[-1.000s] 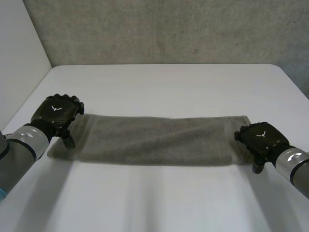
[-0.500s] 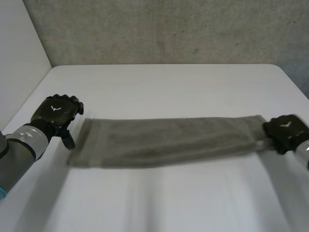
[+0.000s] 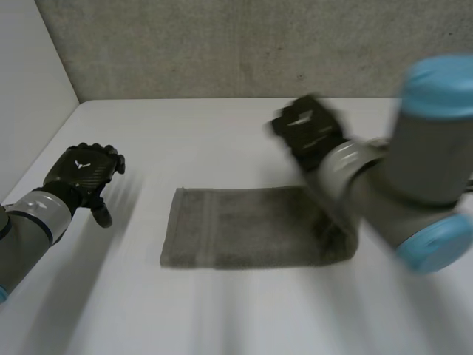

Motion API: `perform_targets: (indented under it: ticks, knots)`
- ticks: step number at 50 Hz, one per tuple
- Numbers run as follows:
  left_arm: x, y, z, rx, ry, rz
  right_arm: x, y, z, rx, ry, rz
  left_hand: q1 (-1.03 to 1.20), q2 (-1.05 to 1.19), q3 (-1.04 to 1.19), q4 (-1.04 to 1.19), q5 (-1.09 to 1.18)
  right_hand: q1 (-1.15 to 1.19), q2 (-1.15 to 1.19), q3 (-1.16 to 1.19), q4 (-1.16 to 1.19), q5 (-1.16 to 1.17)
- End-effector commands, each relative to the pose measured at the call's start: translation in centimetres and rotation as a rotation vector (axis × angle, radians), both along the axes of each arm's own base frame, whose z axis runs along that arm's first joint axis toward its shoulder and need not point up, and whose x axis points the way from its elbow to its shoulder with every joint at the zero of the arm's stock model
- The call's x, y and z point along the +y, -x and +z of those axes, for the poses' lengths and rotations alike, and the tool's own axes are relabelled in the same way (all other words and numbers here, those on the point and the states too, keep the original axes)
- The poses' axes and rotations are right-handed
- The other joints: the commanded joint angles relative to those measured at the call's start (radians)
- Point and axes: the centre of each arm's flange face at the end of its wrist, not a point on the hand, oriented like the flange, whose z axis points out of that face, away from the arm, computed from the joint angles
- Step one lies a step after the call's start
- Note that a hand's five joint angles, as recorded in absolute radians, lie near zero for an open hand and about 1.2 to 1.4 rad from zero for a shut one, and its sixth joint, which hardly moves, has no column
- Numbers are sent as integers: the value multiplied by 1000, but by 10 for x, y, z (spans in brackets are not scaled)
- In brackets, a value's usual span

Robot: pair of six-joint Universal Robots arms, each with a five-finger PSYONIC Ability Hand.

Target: Fold the towel.

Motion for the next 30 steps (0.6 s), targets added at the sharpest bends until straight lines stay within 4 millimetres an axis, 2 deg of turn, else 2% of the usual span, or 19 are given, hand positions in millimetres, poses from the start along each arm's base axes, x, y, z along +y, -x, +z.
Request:
perform_targets:
  ticks: [1,2,3,9,11,12,14,15,16,17,18,19,21,22,24,29,30]
  knots:
    - [-1,-1,0,0,2,5,109,-78,-69,114,-99,304,-65,-55,-54,-60,-35,-525,-513,-557,-554,-549]
    - [-1,-1,0,0,2,5,113,-80,-79,132,-119,311,-65,-55,-54,-60,-35,-958,-946,-990,-987,-982]
    - [-1,-1,0,-1,0,5,111,-80,-86,143,-129,299,-65,-55,-54,-60,-35,-1128,-1116,-1160,-1157,-1152]
    - [0,0,-1,-1,-3,2,93,-69,-86,142,-138,209,-65,-55,-54,-60,-35,-1131,-1119,-1163,-1160,-1156]
    - [1,1,-1,1,-4,-2,75,-54,-75,102,-158,142,-65,-55,-54,-60,-35,-1115,-1103,-1147,-1144,-1140]
    - [1,1,-1,1,-4,-2,75,-54,-75,102,-158,142,-65,-55,-54,-60,-35,-1115,-1103,-1147,-1144,-1139]
    - [1,2,0,2,1,-7,56,-31,-64,60,-180,67,-65,-55,-54,-60,-35,-1100,-1088,-1132,-1129,-1125]
    - [1,2,0,2,1,-7,56,-30,-64,60,-180,67,-65,-55,-54,-60,-35,-1100,-1088,-1132,-1129,-1125]
    - [1,3,0,1,4,-10,49,-19,-60,43,-194,45,-65,-55,-54,-60,-35,-1098,-1085,-1129,-1127,-1122]
    - [1,3,0,1,4,-10,49,-19,-60,43,-194,45,-65,-55,-54,-60,-35,-1097,-1085,-1129,-1126,-1122]
    - [2,4,0,1,4,-13,46,-10,-59,29,-206,37,-62,-52,-51,-58,-32,-1095,-1082,-1126,-1124,-1119]
    - [2,4,-1,1,3,-15,46,-10,-59,28,-206,37,-62,-52,-51,-58,-32,-1095,-1082,-1126,-1124,-1119]
    - [3,5,-1,1,3,-16,42,15,-65,15,-247,13,-59,-49,-48,-55,-29,-1062,-1050,-1094,-1091,-1087]
    - [3,5,-1,2,2,-19,42,15,-65,15,-247,12,-59,-49,-48,-55,-29,-1062,-1050,-1094,-1091,-1087]
    - [4,7,-1,2,1,-24,37,35,-74,6,-267,-20,-56,-46,-45,-52,-26,-1004,-992,-1036,-1033,-1028]
    - [9,13,-1,0,1,-45,36,49,-87,5,-288,-45,-56,-46,-45,-52,-26,-939,-927,-971,-968,-963]
    - [9,13,-1,2,1,-47,37,56,-95,6,-304,-58,-56,-46,-45,-52,-26,-898,-886,-930,-927,-923]
